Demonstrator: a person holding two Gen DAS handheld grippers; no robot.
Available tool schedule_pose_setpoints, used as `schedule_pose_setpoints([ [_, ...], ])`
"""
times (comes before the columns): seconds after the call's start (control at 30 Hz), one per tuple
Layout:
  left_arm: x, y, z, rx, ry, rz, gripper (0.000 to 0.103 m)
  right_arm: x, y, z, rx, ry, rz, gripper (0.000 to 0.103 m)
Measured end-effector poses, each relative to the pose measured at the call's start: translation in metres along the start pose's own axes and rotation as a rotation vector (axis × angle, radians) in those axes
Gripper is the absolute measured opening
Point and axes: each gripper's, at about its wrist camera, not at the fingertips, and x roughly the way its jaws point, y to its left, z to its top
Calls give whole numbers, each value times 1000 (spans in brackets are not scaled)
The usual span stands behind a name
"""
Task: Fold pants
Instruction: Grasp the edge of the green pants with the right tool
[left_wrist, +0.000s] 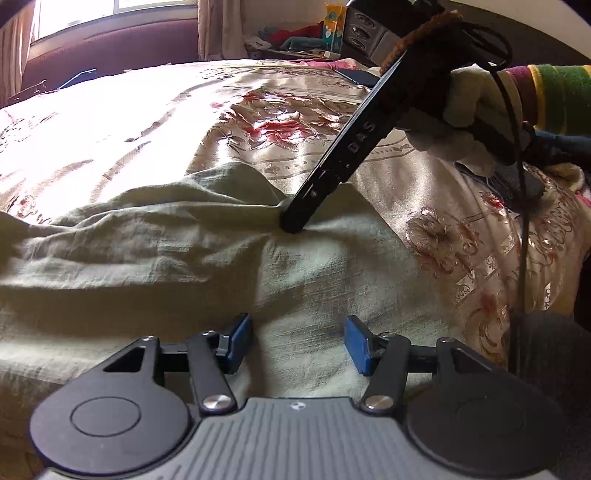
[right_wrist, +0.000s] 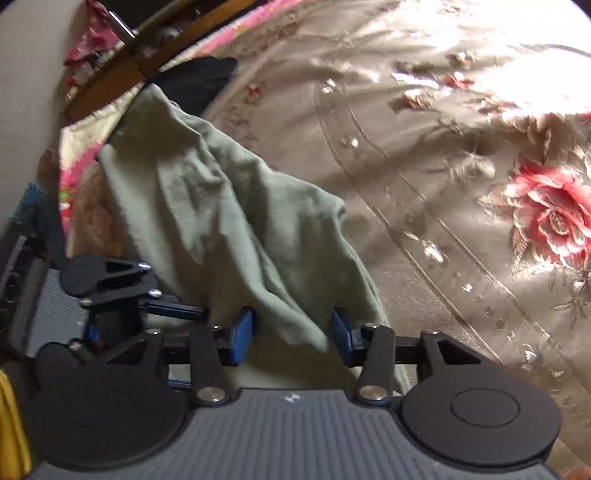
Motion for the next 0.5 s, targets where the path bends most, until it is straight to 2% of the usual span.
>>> schedule_pose_setpoints([
  [0.03,0,0,0,-3,0,0,67,-2,-1,-1,18,-5,-7,3],
  [0.1,1,-3,-1,3,4,-7,69,-17,2,-4,26,-39,-23,2],
  [0.13,3,-5,-1,13,11,-16,73,-23,1,-6,32,-53,-45,2],
  [0.17,5,-7,-1,23,20,-21,79,-26,-2,-9,55,-53,-72,1],
  [0.23,8,-12,-1,44,26,-13,81,-24,-11,-13,79,-16,-149,2],
  [0.27,8,-13,-1,48,24,-12,82,-29,-14,-14,99,-33,-141,3],
  [0.37,7,-11,0,29,20,-22,82,-53,-23,-6,162,-216,31,8],
  [0.4,7,-9,0,22,19,-27,82,-52,-26,0,170,-238,74,8],
  [0.47,7,-9,-1,20,18,-28,82,-38,-34,9,167,-236,118,25],
  [0.5,7,-10,-1,23,18,-26,82,-28,-38,11,170,-221,133,28],
])
